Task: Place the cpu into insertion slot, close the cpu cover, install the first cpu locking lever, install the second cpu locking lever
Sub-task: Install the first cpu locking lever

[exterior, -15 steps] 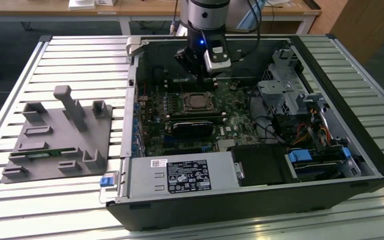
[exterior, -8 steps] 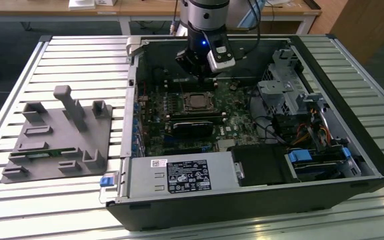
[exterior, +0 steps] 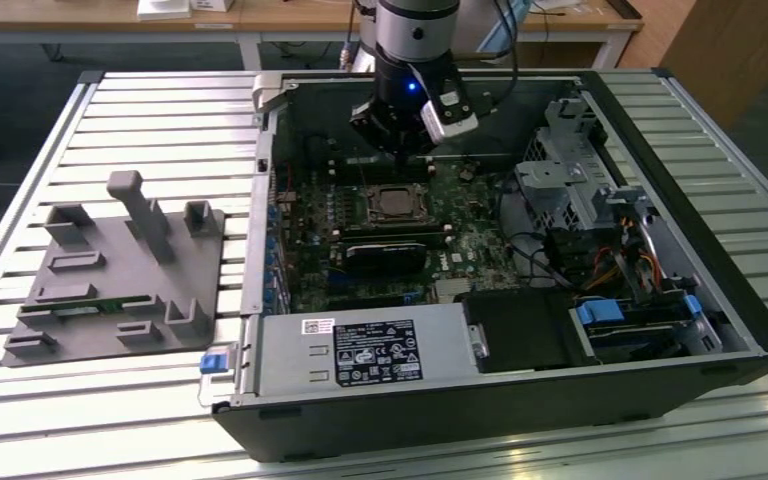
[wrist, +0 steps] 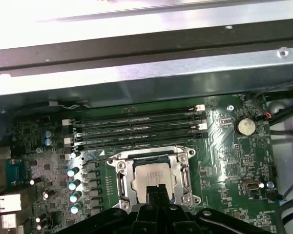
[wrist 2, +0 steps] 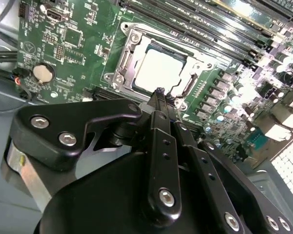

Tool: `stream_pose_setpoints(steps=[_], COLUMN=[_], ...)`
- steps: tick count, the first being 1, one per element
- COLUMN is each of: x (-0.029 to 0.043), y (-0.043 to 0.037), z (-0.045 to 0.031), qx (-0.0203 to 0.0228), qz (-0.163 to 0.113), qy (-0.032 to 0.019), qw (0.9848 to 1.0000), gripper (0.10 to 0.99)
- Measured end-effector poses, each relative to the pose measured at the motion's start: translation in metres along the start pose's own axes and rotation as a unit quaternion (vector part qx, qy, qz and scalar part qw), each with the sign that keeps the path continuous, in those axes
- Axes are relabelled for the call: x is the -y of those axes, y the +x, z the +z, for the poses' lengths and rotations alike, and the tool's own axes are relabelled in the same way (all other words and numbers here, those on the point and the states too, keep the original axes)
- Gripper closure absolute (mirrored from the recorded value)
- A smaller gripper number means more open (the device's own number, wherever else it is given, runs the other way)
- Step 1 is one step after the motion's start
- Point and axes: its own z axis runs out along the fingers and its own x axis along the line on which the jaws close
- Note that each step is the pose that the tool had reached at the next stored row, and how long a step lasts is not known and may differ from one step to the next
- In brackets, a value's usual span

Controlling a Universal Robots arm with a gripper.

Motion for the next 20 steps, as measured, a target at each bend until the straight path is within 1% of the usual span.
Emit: stream_pose_setpoints(steps=[2, 3, 4, 6, 7, 9, 15, 20], x=[0.0001, 0.0002, 0.0004, 0.0006, 0.0007, 0.0012, 0.0032, 0.0046], y=[0.0008, 0.0012, 0.0019, 0.0034, 0.0043, 0.0080, 0.0233, 0.0354], z=[0.0003, 0.0007, 0.0010, 0.0016, 0.0017, 0.0017, 0.0019, 0.0022], qx=[-0.0047, -0.0062, -0.0066, -0.0076, -0.0080, -0.0081, -0.0082, -0.0073], qz=[-0.003, -0.005, -0.009, -0.017, -0.020, -0.021, -0.023, -0.023], qy=[0.0006, 0.0007, -0.0002, -0.0049, -0.0067, -0.0074, -0.0074, -0.0075], qw=[1.0000, 1.0000, 0.9999, 0.9998, 0.9998, 0.9997, 0.9997, 0.9997], gripper=[0.980, 0.980, 0.980, 0.980, 0.980, 0.980, 0.980, 0.980])
